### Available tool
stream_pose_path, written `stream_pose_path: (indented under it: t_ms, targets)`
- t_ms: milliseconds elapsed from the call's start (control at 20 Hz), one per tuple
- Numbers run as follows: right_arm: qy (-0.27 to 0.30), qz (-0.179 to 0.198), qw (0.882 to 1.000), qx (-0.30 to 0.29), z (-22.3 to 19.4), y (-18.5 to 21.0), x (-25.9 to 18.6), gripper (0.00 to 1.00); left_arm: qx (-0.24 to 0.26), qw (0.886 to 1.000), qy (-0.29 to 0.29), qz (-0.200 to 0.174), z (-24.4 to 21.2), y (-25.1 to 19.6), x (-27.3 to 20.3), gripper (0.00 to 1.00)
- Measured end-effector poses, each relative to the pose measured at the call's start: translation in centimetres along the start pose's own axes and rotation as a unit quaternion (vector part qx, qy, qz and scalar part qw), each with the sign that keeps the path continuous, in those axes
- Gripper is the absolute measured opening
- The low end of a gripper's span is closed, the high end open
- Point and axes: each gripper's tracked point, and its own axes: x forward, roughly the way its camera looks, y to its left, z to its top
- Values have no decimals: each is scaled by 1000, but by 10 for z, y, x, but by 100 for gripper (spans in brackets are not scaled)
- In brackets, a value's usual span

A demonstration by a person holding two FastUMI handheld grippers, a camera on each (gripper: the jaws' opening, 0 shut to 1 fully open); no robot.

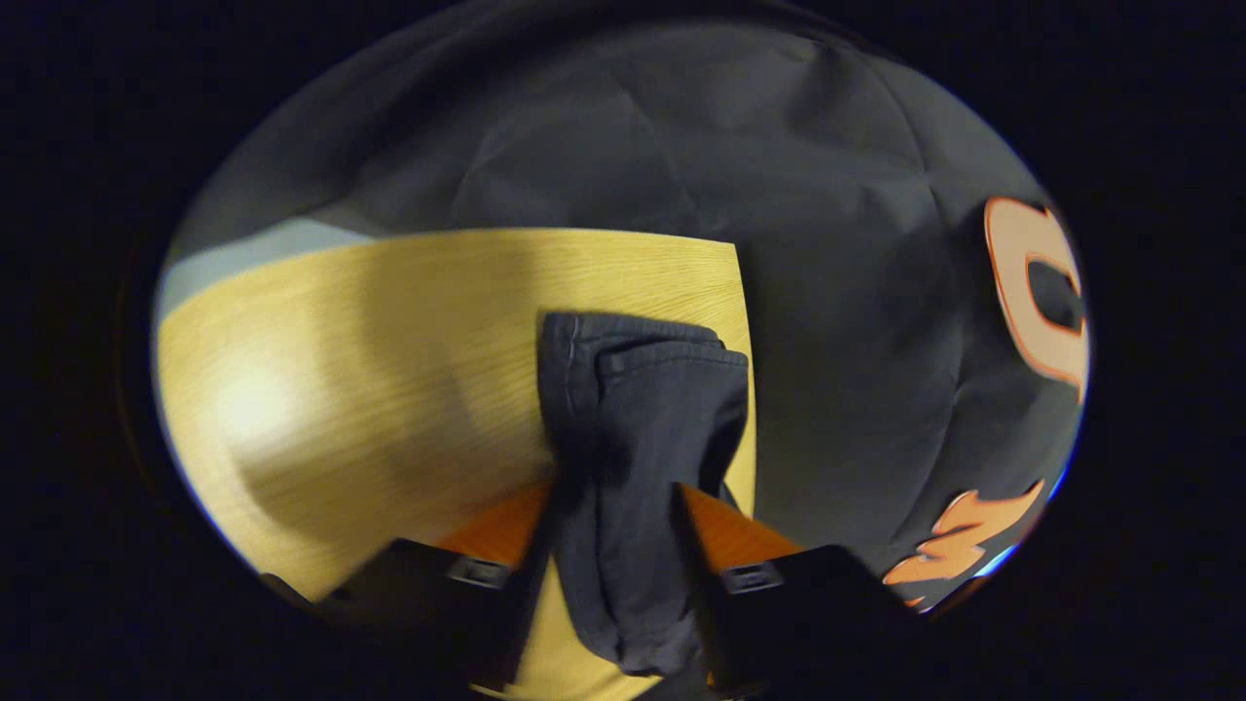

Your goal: Grasp the waist and the cuffs of the jeans and fold them to make the two legs overlap; first hold the waist and fold one-third of the jeans toward the cuffs, then hold the cuffs and fold the remaining one-third in the same direction to finish folding.

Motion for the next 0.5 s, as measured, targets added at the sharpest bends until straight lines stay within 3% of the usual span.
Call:
stream_pose_path:
  t_ms: [50, 100, 150, 250, 350, 500]
  targets:
    - [4, -2, 1000, 5, -2, -2, 1, 99, -15, 1000, -16, -10, 4, -5, 6, 90]
    - [5, -3, 1000, 9, -2, 0, 2, 99, -7, 1000, -26, -13, 10, -9, 12, 90]
    - [3, -1, 1000, 12, -1, 1, 2, 99, 27, 999, -35, 9, 15, 0, 20, 86]
    - [1, 3, 1000, 19, -1, 3, -1, 99, 107, 993, -26, 45, 9, 7, 35, 42]
    - [-4, 0, 1000, 19, 3, 2, -4, 99, 143, 988, -19, 54, 3, 5, 60, 0]
    - [-15, -4, 1000, 15, 9, 1, -8, 99, 142, 990, -20, 3, -4, -33, 32, 1]
